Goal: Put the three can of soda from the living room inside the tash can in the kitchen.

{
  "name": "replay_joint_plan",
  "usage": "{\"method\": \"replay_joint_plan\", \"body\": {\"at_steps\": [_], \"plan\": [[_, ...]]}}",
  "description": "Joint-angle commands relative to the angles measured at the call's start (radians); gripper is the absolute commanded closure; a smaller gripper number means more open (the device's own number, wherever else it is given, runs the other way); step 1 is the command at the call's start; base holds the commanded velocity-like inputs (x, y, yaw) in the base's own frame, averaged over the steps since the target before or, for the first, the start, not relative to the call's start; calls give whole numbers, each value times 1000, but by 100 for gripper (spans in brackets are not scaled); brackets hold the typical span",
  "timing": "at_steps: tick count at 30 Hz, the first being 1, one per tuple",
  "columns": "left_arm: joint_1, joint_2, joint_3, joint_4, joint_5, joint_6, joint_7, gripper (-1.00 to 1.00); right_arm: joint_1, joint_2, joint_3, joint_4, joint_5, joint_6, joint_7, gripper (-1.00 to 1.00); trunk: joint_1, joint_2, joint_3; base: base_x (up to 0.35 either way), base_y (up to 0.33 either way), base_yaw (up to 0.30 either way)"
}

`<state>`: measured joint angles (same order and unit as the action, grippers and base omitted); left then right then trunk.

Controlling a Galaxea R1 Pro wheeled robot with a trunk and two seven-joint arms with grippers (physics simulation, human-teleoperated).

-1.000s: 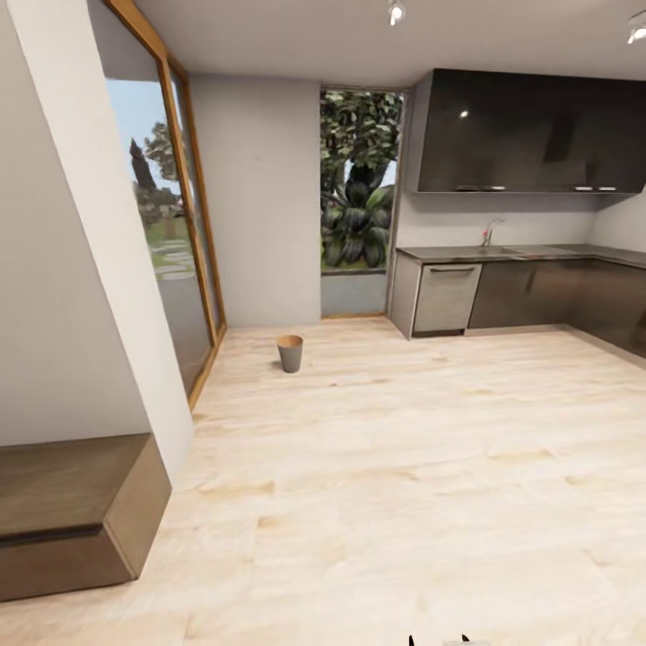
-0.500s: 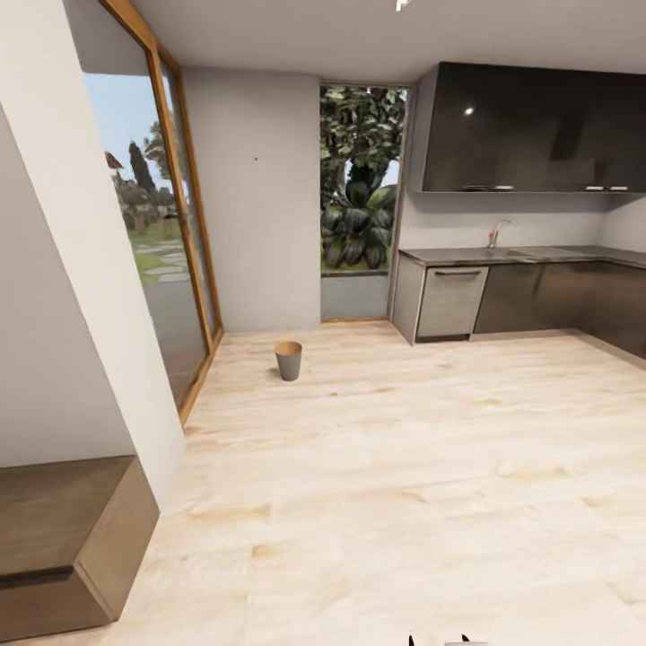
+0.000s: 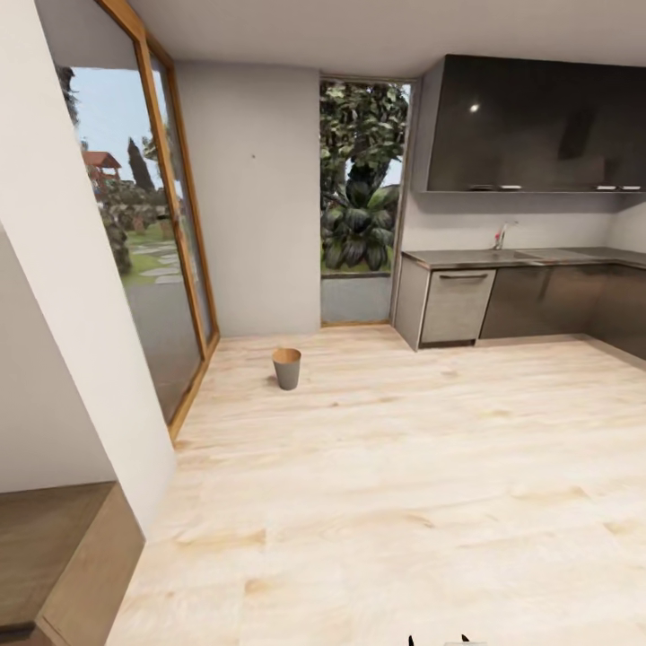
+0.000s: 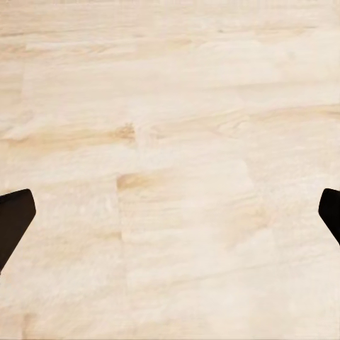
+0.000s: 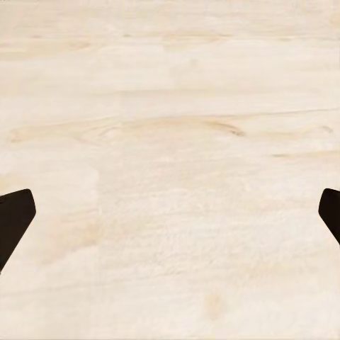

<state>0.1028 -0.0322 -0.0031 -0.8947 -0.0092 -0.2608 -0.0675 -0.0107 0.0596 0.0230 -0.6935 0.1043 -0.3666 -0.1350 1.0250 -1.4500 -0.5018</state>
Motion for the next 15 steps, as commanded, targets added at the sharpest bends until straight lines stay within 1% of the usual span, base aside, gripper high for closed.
{"method": "replay_joint_plan", "body": {"at_steps": [1,15], "plan": [[0,0,0,0,0,0,0,-100,0,0,0,0,0,0,0,-100,0,0,0,323,0,0],[0,0,0,-1,0,0,0,-100,0,0,0,0,0,0,0,-100,0,0,0,323,0,0]]}}
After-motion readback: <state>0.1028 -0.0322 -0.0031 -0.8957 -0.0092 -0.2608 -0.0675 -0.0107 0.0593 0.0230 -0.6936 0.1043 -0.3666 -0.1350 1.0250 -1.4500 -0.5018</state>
